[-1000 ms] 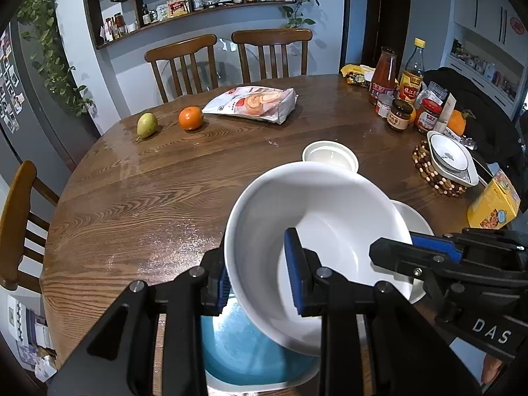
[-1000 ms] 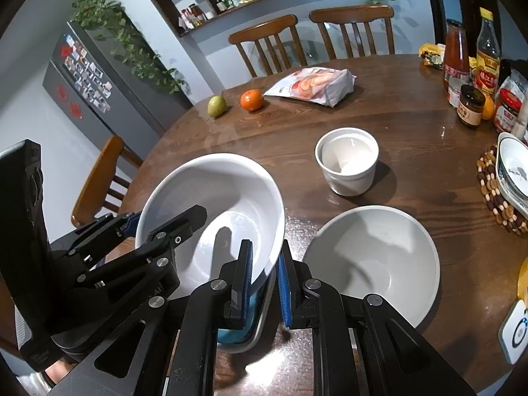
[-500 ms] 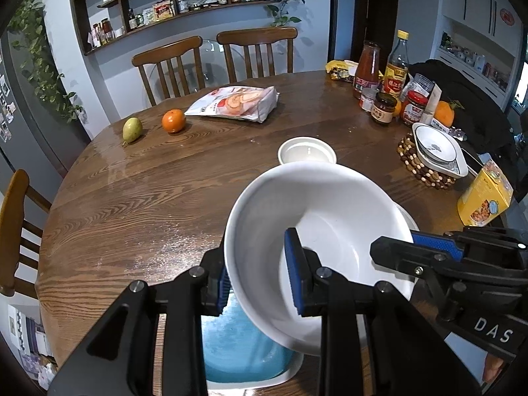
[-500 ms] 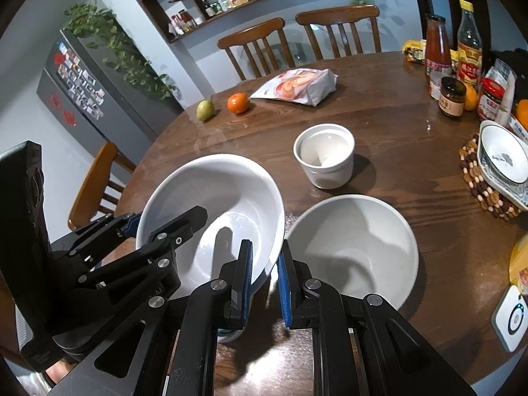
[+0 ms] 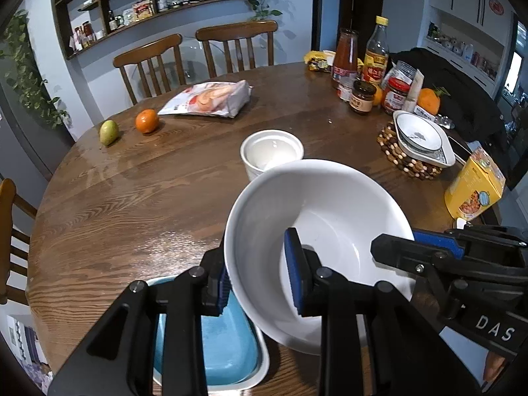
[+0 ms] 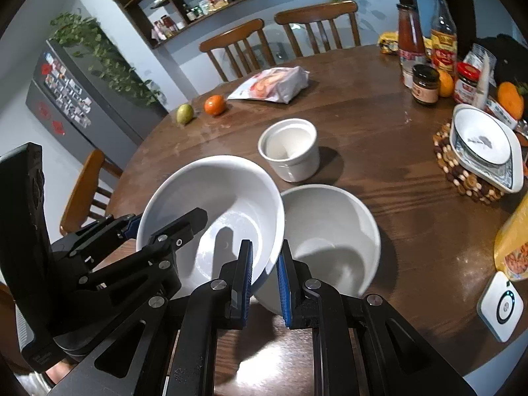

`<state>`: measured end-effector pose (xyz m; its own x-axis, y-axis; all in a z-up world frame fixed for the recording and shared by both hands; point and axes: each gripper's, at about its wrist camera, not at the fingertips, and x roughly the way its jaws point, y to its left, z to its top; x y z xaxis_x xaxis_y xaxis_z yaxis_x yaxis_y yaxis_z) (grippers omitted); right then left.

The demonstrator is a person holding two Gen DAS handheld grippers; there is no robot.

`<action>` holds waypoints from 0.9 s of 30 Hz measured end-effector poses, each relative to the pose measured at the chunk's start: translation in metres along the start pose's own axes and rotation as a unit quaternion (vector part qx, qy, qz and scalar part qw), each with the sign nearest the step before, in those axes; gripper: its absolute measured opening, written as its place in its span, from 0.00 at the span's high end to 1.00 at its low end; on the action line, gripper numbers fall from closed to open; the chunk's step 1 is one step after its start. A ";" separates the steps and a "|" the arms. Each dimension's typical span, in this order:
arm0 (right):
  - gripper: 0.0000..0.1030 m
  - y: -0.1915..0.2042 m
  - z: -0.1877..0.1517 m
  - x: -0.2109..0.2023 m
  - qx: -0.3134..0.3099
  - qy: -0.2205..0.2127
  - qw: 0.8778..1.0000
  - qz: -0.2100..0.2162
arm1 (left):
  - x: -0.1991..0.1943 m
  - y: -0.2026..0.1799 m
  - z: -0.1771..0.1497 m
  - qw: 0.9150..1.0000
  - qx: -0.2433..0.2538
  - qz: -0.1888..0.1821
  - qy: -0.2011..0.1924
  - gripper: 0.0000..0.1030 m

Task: Organize plates and bowls
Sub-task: 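Carry the medium white bowl with both tools over the large white bowl, then lower the medium white bowl into the large white bowl with both tools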

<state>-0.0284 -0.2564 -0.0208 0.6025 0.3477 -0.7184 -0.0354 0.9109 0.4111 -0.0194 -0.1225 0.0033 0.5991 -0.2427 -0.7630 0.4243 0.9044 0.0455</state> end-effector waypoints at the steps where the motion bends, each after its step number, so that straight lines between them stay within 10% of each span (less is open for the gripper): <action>1: 0.83 -0.003 -0.001 -0.001 0.003 0.000 1.000 -0.001 | 0.001 -0.002 0.000 1.000 0.002 -0.001 0.001 0.75; 27: 0.83 -0.042 -0.010 -0.002 0.023 0.017 0.999 -0.024 | 0.029 -0.040 -0.004 0.999 0.014 -0.015 0.030 0.75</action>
<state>-0.0361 -0.2930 -0.0426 0.5745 0.3129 -0.7563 0.0300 0.9154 0.4015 -0.0219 -0.1644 -0.0228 0.5445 -0.2483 -0.8012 0.4613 0.8864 0.0388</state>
